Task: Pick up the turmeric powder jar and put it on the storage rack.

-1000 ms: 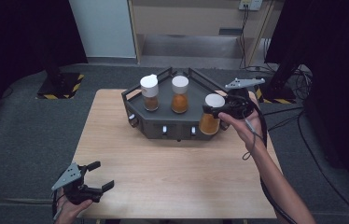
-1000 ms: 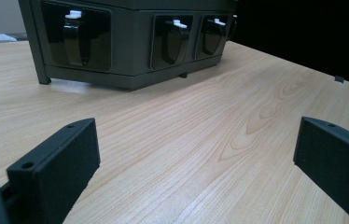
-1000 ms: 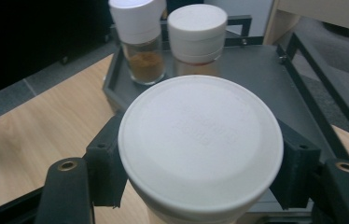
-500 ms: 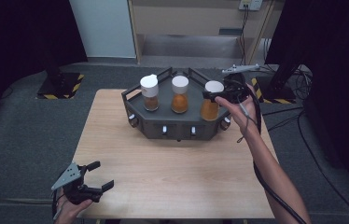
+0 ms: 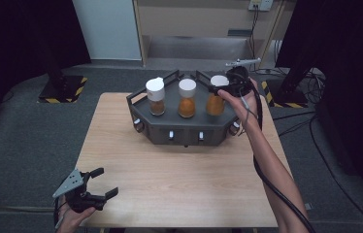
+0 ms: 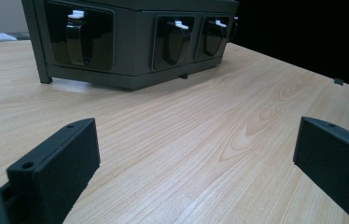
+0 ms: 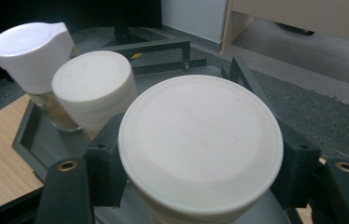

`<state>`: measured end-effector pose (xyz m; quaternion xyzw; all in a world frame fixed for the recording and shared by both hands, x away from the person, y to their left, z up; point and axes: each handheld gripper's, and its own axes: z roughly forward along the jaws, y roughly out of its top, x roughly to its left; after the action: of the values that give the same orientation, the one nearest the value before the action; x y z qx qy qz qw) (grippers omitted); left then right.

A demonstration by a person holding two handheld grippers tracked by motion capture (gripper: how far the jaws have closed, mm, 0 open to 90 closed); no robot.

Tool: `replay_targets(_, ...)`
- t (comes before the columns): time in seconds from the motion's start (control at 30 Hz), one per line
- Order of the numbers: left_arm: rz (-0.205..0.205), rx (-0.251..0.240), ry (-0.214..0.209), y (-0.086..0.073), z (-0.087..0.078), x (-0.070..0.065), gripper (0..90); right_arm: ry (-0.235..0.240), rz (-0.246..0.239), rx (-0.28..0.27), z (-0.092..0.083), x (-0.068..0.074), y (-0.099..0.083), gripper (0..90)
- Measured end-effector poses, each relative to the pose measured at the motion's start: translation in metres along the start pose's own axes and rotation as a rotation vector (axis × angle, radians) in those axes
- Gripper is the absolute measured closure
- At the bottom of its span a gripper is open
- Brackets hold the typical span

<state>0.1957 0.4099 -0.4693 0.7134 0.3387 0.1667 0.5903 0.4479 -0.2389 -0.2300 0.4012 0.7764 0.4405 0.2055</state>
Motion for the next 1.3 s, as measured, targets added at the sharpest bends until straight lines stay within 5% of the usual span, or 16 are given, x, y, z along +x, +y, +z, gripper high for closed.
replay_targets(0.5, -0.001, -0.001, 0.001, 0.0, -0.001, 0.0, 0.0, -0.027, 0.056, 0.014, 0.02, -0.013, -0.011, 32.9)
replay_targets(1.17, 0.002, -0.001, -0.001, 0.0, -0.001, 0.0, 0.0, -0.024, 0.053, 0.004, 0.026, -0.012, -0.017, 31.9)
replay_targets(1.3, 0.002, -0.001, -0.003, 0.0, -0.001, 0.0, 0.0, -0.001, 0.058, -0.015, 0.023, -0.014, -0.018, 15.0)
